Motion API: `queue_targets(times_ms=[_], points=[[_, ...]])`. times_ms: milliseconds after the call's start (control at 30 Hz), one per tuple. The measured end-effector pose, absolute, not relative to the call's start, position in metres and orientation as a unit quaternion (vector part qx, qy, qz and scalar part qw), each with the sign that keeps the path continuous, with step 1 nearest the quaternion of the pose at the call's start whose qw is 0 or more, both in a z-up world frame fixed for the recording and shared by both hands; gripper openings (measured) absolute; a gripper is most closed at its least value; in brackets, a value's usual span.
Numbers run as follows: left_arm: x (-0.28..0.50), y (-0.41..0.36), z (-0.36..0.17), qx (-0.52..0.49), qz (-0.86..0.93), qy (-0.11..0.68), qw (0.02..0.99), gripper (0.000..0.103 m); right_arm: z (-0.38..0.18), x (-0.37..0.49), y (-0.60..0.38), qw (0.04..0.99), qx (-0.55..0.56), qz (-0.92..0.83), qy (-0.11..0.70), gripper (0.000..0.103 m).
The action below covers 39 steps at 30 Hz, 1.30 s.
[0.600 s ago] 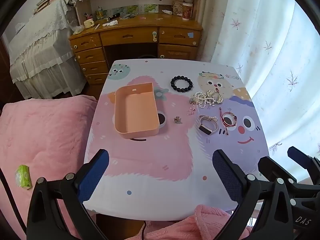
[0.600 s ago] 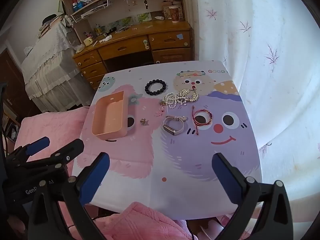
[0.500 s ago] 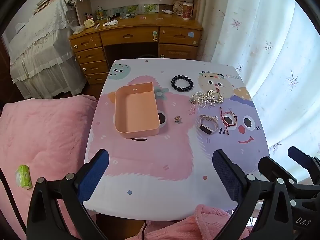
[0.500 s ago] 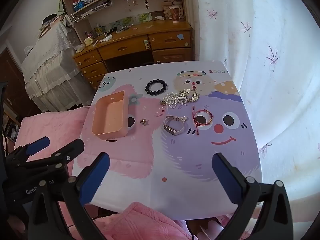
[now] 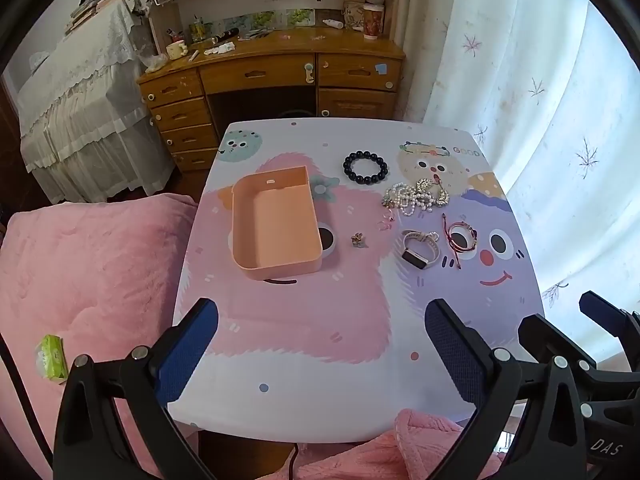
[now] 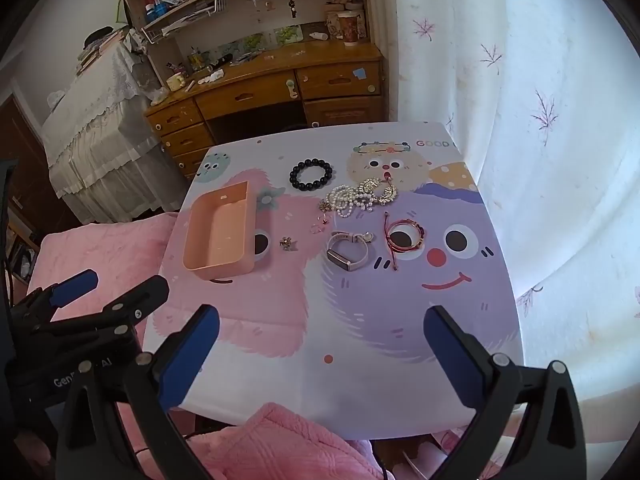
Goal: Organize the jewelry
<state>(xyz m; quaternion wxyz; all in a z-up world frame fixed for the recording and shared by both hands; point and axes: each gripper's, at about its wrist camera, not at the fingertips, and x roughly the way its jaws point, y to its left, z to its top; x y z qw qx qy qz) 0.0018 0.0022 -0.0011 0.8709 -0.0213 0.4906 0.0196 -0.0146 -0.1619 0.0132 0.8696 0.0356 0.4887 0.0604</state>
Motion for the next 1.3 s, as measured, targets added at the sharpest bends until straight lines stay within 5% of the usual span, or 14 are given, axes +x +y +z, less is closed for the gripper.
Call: queue_targets(times_ms=[1300], points=[[0.0007, 0.0073, -0.0037, -0.022, 0.017, 0.495, 0.868, 0.102, 0.008, -0.0133, -0.1632, 0.868, 0.034, 0.059, 0.492, 0.103]])
